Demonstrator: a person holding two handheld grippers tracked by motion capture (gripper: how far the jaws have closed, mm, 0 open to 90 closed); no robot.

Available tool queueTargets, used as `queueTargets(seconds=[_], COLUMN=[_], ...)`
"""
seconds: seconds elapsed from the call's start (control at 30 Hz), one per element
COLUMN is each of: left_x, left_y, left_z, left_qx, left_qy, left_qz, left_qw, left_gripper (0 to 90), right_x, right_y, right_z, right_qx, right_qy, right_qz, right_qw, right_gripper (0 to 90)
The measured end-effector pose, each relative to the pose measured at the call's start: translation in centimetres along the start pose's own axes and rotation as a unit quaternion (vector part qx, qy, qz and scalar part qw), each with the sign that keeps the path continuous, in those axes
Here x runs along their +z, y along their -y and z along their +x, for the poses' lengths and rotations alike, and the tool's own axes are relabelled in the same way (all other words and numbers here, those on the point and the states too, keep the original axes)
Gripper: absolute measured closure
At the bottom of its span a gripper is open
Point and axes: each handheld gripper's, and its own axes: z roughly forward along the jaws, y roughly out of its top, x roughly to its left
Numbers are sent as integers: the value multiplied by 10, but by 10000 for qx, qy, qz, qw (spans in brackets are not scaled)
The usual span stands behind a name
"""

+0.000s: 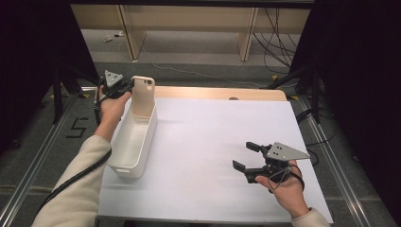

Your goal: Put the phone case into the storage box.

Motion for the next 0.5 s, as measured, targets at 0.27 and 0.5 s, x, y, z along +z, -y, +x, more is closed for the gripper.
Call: queueTargets(seconds=[0.27,0.5], left_x=[1,2], left_y=[1,2], left_z=[0,0], left_qx=[-2,-16], left_qy=[-2,-7], left_qz=[30,34], left_qw=[10000,10000], left_gripper=[849,849], right_x=[0,0], right_y=[0,0], right_z=[0,0], right_qx=[-18,-10], right_qy=[0,-4], right_qz=[-4,-5], right_qw=[10000,10000], right_gripper=[168,168])
